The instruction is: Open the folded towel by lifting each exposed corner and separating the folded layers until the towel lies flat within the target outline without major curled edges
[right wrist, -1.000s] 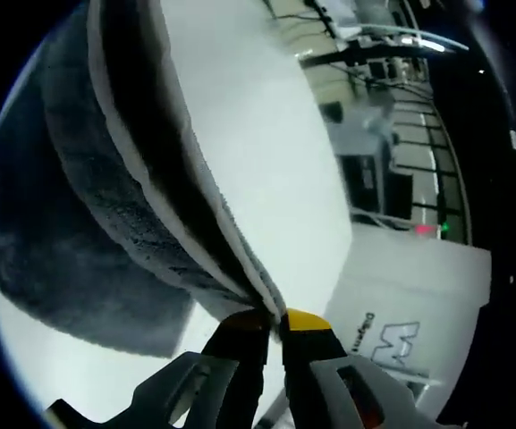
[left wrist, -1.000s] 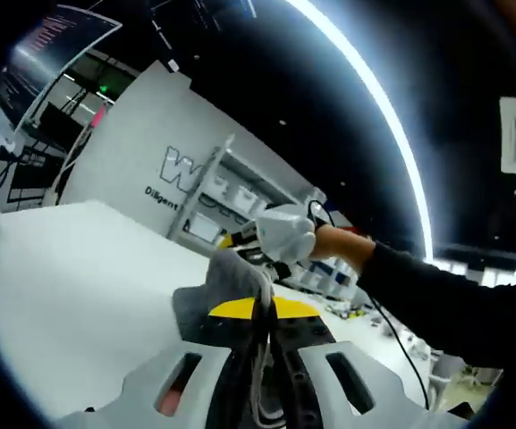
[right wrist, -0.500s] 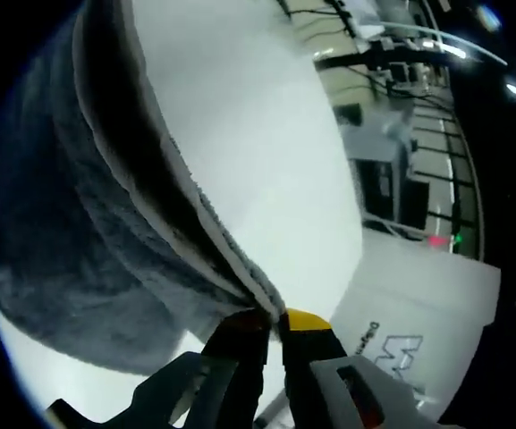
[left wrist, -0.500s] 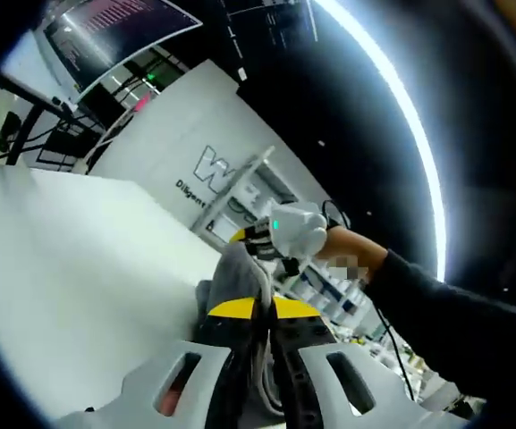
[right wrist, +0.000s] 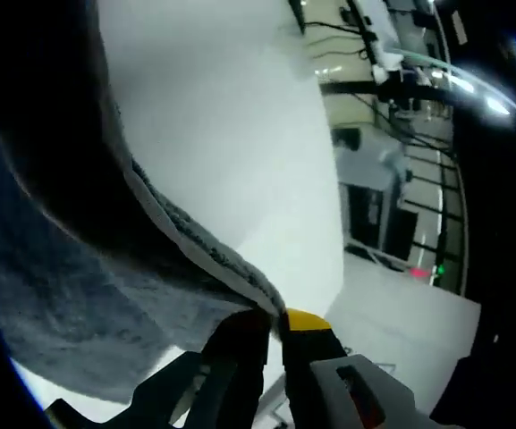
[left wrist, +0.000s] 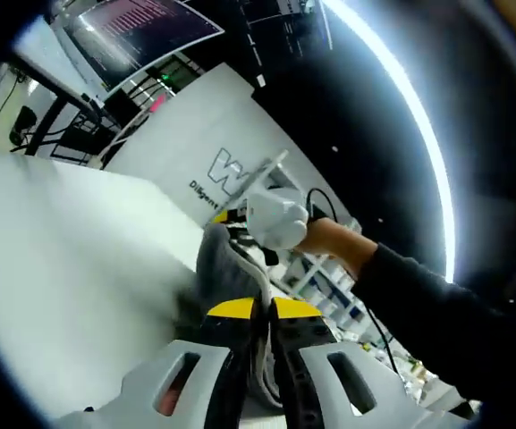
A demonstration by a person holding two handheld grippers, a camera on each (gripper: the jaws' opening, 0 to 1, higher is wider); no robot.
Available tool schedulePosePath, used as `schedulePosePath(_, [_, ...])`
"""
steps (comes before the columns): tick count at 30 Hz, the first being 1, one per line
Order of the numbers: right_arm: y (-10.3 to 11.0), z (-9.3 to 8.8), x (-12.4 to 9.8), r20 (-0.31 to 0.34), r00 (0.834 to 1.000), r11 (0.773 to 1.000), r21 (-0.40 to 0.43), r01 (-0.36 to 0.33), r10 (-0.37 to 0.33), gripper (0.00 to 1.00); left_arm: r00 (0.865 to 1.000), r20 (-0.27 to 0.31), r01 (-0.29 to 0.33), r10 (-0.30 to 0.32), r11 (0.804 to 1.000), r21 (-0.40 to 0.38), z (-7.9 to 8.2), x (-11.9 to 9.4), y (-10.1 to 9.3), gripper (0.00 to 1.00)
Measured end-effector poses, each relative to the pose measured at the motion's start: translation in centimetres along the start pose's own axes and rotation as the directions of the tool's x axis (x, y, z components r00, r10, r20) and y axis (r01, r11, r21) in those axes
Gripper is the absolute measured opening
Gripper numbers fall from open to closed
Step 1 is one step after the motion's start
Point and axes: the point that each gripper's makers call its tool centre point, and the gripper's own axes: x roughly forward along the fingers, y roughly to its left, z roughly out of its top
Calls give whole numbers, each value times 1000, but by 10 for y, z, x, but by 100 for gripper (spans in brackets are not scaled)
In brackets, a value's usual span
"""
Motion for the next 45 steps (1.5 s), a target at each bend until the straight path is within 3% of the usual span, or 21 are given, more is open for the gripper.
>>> schedulePosePath(8, [1,18,12,6,1000,1000,-17,-25,25,0,1000,3,-25,25,999,-37,-2,-7,8,5])
schedulePosePath(12, [6,24,24,-2,999,999,-6,-45,45,0,995,49,-90,93,995,-46,5,-13,26,5])
schedulePosePath(16, [11,31,34,-4,998,998,-10,-69,69,0,993,42,-112,114,992,-50,6,-16,37,3])
schedulePosePath(31, [23,50,67,3,991,990,30,-137,137,0,992,6,-124,124,991,-45,7,-21,54,2])
schedulePosePath(45, [26,53,79,-9,986,985,56,-166,167,0,988,9,-150,151,986,-69,24,-26,72,1])
